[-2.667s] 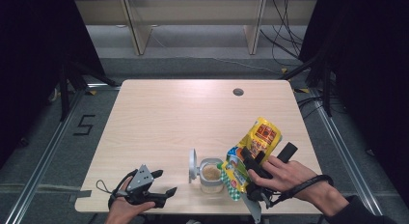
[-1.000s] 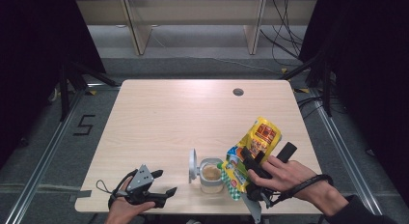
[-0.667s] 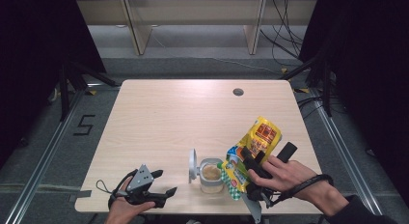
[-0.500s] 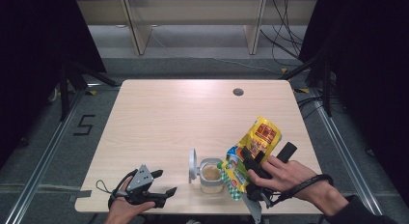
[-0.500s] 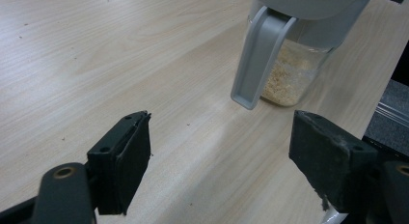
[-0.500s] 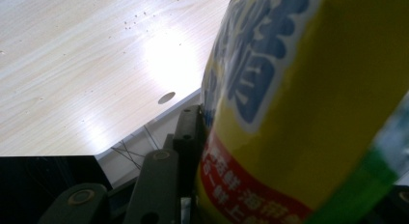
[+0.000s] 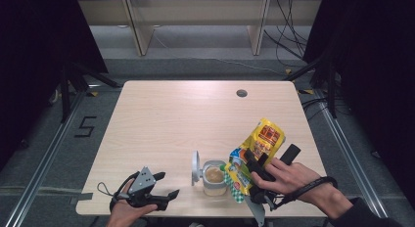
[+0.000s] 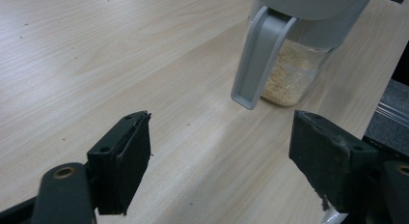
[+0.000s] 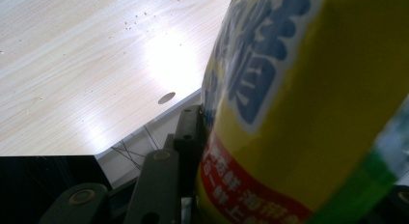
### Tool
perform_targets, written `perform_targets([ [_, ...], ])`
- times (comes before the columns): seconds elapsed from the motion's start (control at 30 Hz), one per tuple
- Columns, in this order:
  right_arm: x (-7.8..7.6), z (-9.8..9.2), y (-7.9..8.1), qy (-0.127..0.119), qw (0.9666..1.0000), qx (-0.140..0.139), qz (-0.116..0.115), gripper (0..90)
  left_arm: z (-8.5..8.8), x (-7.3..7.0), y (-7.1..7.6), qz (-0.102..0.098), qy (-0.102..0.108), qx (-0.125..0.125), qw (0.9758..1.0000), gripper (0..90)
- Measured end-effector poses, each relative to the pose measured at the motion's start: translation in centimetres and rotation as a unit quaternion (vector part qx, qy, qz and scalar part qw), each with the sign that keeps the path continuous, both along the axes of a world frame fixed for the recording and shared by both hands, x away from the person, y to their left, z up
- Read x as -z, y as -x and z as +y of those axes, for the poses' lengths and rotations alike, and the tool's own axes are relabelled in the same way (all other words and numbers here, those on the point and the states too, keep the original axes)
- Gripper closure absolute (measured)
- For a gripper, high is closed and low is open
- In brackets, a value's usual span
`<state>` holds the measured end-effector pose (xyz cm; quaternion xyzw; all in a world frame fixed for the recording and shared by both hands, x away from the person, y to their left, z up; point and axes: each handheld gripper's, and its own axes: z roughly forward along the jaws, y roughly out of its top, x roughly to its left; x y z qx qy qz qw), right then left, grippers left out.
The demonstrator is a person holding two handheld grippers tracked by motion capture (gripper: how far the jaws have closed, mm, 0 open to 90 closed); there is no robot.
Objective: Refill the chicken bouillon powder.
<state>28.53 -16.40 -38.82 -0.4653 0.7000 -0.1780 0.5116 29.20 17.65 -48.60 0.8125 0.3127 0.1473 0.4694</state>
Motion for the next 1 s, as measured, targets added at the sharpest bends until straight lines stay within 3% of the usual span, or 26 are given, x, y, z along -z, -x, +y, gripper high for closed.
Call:
perform_targets([
  [1.0,-0.08,-0.09,0.04,0.002,1.0000,-0.001,-0.001,69.2,0.00,0.02,-0.02,-0.001,-0.001,-0.001,1.0000,21.9],
])
